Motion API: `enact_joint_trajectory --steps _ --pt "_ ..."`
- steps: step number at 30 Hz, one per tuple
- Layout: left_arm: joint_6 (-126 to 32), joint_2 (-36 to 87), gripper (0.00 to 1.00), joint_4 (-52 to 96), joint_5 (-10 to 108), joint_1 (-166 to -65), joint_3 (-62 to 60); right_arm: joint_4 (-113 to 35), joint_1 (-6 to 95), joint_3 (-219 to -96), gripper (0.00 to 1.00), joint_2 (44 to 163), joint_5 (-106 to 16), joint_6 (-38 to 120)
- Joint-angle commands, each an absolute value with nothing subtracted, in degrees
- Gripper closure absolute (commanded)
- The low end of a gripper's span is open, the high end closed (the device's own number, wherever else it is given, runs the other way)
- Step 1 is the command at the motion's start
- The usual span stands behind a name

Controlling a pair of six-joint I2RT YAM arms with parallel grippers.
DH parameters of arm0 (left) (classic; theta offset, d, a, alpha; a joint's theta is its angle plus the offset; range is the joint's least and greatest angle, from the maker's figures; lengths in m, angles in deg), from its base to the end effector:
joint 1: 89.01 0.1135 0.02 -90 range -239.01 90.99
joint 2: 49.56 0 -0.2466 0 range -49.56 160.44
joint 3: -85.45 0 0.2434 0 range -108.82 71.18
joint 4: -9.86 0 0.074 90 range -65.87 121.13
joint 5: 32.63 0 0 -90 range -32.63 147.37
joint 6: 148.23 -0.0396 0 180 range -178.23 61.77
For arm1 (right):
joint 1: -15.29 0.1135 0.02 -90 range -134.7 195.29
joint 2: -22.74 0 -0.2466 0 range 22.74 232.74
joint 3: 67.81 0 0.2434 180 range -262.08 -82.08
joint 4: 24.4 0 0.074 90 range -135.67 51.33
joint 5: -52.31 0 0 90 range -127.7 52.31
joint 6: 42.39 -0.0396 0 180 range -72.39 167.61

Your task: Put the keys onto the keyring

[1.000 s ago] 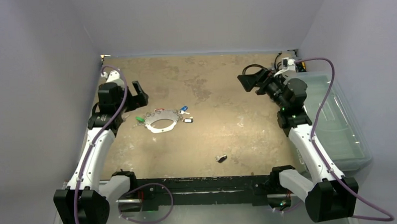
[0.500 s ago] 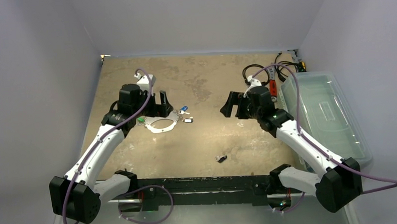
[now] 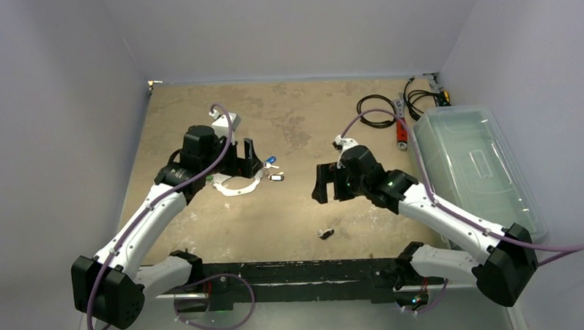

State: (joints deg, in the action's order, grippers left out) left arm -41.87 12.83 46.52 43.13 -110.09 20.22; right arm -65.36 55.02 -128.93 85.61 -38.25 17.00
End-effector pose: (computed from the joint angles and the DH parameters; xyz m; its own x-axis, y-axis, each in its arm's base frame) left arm 0.2225 -0.0962 0.2815 -0.6502 -0.0420 -0.7586 0.3712 0.8537 -0.3654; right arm 0.1799 0.1501 0.2485 -0.7772 0.0161 -0.6290 -0.2892 0.8787 0.3799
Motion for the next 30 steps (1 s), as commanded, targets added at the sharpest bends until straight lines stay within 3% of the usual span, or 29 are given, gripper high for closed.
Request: enact_joint_trajectory --steps 1,6,13,19,30 --pt "-42.5 12.5 0.09 46.4 42.4 -110.6 20.3 -66.8 59.9 -128.4 0.04 87.5 -35.9 16.9" --pt "-42.5 12.0 0.11 46.7 44.5 -110.8 20.3 -62.4 63.0 -128.4 0.04 91.4 -36.1 17.0" --pt "-41.9 7.9 0.15 49.1 57.1 -110.8 19.0 -49.8 63.7 -134.9 0.05 101.8 -36.0 21.3" --pt "-41.8 3.8 0.15 49.2 64.5 -110.7 19.1 -51.7 63.6 -152.9 0.1 119.5 -37.3 27.3" --pt "-41.7 2.0 0.15 49.2 67.4 -109.3 19.1 -57.7 63.5 -181.4 0.31 143.9 -37.6 33.8"
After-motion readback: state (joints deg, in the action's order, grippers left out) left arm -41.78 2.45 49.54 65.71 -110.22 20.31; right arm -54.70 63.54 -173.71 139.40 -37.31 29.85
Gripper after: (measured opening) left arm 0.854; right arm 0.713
